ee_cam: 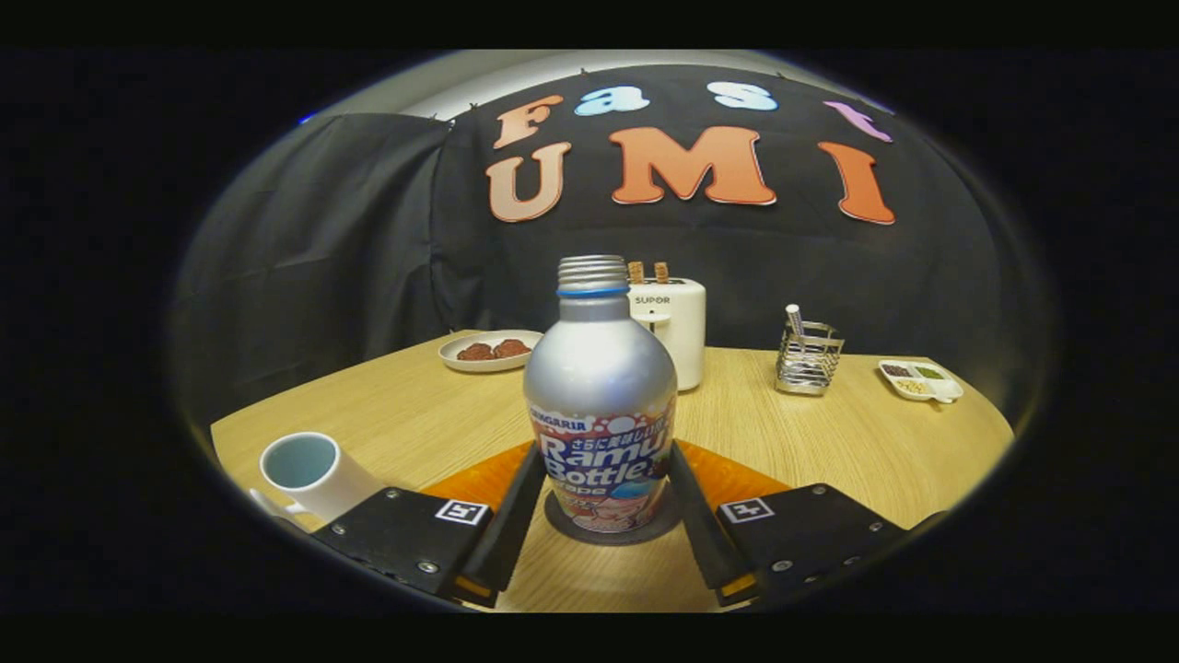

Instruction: Take the bottle from table, then pour the juice into the cup, finally place the bottle on the coaster

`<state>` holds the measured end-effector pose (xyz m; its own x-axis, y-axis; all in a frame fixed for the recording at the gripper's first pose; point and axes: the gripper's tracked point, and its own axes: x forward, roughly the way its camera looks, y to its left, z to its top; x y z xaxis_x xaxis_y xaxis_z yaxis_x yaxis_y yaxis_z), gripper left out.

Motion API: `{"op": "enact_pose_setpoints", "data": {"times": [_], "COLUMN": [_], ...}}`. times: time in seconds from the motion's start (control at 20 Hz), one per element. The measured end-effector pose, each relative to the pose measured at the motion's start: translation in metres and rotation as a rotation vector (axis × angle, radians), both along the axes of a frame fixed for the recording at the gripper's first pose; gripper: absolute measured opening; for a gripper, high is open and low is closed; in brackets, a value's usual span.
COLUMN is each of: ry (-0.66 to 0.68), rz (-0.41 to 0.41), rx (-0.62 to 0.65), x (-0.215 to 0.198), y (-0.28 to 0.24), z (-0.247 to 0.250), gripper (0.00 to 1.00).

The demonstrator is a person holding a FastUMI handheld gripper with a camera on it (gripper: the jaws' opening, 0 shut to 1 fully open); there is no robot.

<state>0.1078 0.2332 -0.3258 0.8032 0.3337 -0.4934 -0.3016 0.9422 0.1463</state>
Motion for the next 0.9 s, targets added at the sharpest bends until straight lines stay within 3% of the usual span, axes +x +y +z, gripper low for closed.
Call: {"op": "enact_pose_setpoints", "data": {"times": [0.2, 0.35, 0.9], "ry": [0.011, -0.026, -0.255], "rz": [-0.004, -0.014, -0.125], "rx": [-0.037, -0.01, 0.01], "x": [-0.001, -0.006, -0.04], "y": [-0.008, -0.012, -0.067], "z": [-0.003, 0.021, 0.151], "gripper": [0.81, 0.97, 0.97]}}
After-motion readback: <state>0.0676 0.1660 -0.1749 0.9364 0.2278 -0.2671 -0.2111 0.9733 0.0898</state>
